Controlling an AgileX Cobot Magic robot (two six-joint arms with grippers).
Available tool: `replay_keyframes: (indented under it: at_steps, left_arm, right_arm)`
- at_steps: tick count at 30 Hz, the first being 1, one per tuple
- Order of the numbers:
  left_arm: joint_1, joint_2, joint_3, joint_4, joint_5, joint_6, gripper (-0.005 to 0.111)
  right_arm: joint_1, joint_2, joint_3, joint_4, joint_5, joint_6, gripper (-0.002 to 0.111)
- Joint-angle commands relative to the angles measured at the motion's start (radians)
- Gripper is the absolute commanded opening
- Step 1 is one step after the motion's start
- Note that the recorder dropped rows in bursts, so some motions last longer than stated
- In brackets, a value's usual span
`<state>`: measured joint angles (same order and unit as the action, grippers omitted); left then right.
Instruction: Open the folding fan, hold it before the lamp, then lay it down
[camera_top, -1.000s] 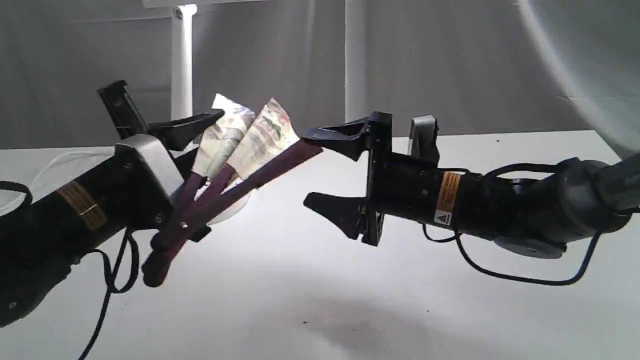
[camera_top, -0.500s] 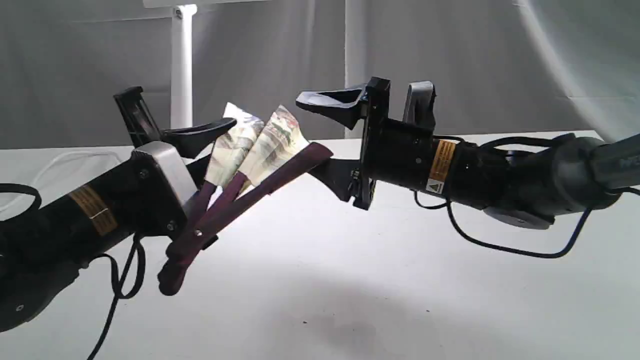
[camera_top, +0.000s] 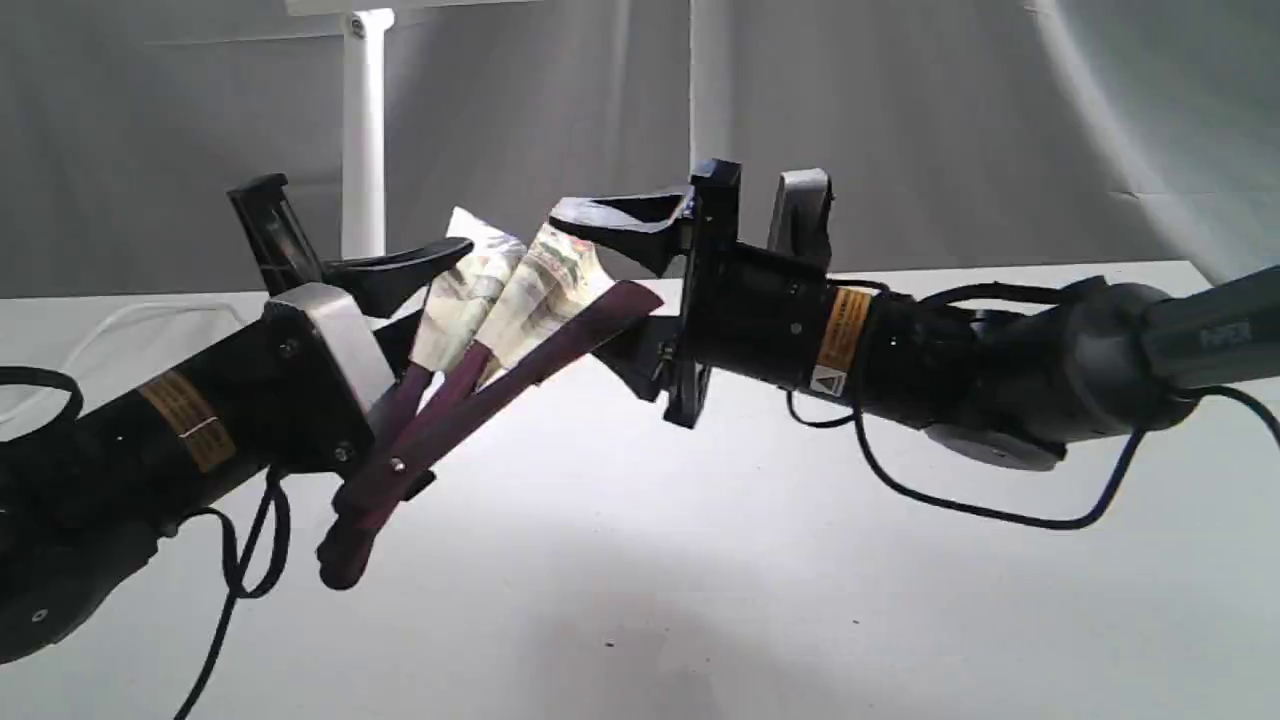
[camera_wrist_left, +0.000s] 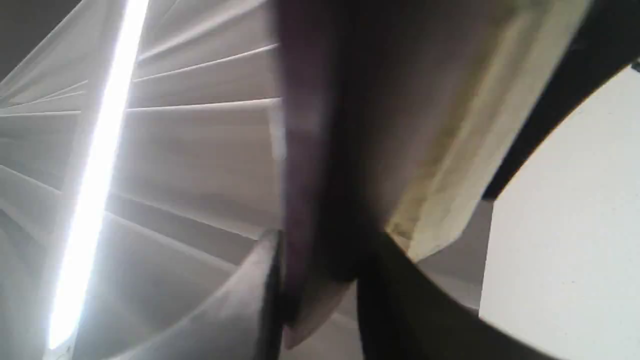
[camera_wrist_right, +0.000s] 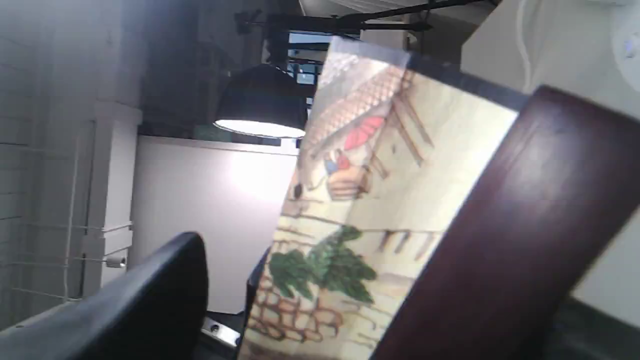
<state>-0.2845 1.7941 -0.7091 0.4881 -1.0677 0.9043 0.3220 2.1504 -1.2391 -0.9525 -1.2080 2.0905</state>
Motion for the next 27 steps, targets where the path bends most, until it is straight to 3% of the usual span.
replay_keyframes:
  at_steps: [1, 7, 13, 22, 27]
  left_arm:
    - [-0.005, 0.000, -0.005, -0.006, -0.005, -0.017, 0.000]
    - [-0.005, 0.000, -0.005, -0.006, -0.005, -0.017, 0.000]
    - [-0.005, 0.000, -0.005, -0.006, -0.005, -0.037, 0.000]
    - [-0.005, 0.000, -0.005, -0.008, -0.003, -0.064, 0.003]
    - [-0.005, 0.000, -0.005, -0.094, -0.009, -0.073, 0.018]
  right_arm:
    - [0.018, -0.003, -0.007, 0.088, -0.013, -0.008, 0.063]
    - [0.018, -0.003, -0.007, 0.090, -0.013, -0.008, 0.038]
    - [0.018, 0.000, -0.007, 0.079, -0.013, -0.012, 0.000]
    - [0.017, 0.000, -0.007, 0.075, -0.013, -0.050, 0.000]
    - [0.017, 0.000, -0.007, 0.075, -0.013, -0.050, 0.000]
